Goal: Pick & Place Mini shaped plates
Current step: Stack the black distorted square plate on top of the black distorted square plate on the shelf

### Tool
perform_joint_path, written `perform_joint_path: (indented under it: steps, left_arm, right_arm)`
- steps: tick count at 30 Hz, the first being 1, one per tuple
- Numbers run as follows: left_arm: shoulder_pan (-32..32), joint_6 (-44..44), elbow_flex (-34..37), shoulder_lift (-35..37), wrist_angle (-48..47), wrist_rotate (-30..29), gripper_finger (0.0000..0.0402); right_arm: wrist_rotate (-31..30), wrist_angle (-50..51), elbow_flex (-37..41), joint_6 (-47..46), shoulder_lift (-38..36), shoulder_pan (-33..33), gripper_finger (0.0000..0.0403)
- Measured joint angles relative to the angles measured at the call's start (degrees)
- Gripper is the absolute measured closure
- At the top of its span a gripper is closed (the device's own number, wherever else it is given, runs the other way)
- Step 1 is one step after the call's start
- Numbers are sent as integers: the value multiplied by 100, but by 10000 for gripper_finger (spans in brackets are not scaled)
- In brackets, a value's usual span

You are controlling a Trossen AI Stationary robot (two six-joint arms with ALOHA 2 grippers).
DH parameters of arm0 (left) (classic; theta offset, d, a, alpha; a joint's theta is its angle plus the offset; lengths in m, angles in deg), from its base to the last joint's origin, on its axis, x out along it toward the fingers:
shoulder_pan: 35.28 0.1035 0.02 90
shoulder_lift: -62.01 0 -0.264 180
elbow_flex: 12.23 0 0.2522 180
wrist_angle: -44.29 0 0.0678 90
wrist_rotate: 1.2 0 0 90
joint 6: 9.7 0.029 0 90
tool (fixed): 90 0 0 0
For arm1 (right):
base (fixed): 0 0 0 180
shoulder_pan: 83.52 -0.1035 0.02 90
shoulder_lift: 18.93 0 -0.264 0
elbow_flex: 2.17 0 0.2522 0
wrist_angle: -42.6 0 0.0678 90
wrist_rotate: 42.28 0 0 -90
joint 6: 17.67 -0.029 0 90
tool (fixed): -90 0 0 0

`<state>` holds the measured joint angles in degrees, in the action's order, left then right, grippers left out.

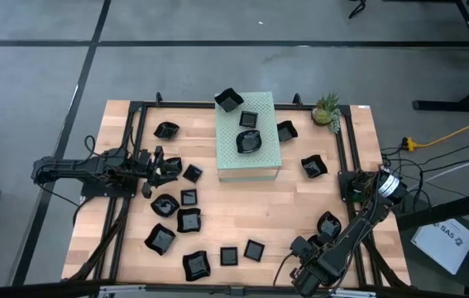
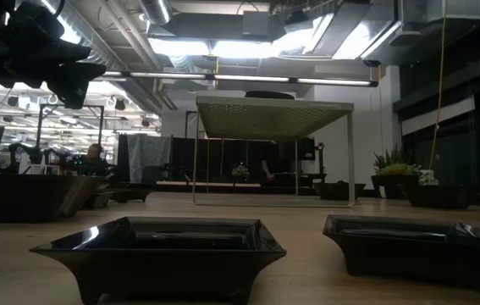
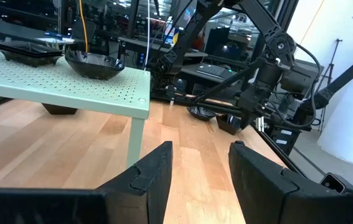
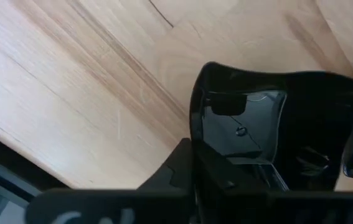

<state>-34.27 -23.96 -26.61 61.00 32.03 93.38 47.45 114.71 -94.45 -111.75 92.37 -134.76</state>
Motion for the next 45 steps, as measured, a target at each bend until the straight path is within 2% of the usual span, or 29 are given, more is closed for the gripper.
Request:
perform_joint_path:
  steps: [5, 12, 22, 26, 30, 39, 45]
  left_arm:
    - [-1, 0, 1, 1, 0, -2, 249]
    - [-1, 0, 1, 1, 0, -1, 249]
    - [0, 0, 2, 0, 0, -2, 249]
    - [0, 0, 2, 0, 0, -2, 249]
    - [-2, 0, 1, 0, 0, -1, 249]
    - [0, 0, 2, 0, 0, -2, 249]
    - [0, 0, 0, 2, 0, 0, 249]
  right_arm:
    - [-59, 63, -209, 48, 0, 0, 393]
    - [-656, 763, -875, 468, 0, 18, 396]
    - [-2143, 2040, -2120, 1523, 0, 281, 400]
    - [-2806, 2279, -2658, 2148, 0, 469, 400]
    - [-3206, 2370, -3072, 2903, -2, 746, 400]
    - [-3618, 2302, -3539, 4858, -2, 1451, 400]
    - [-3628, 1850, -3692, 6473, -2, 1980, 400]
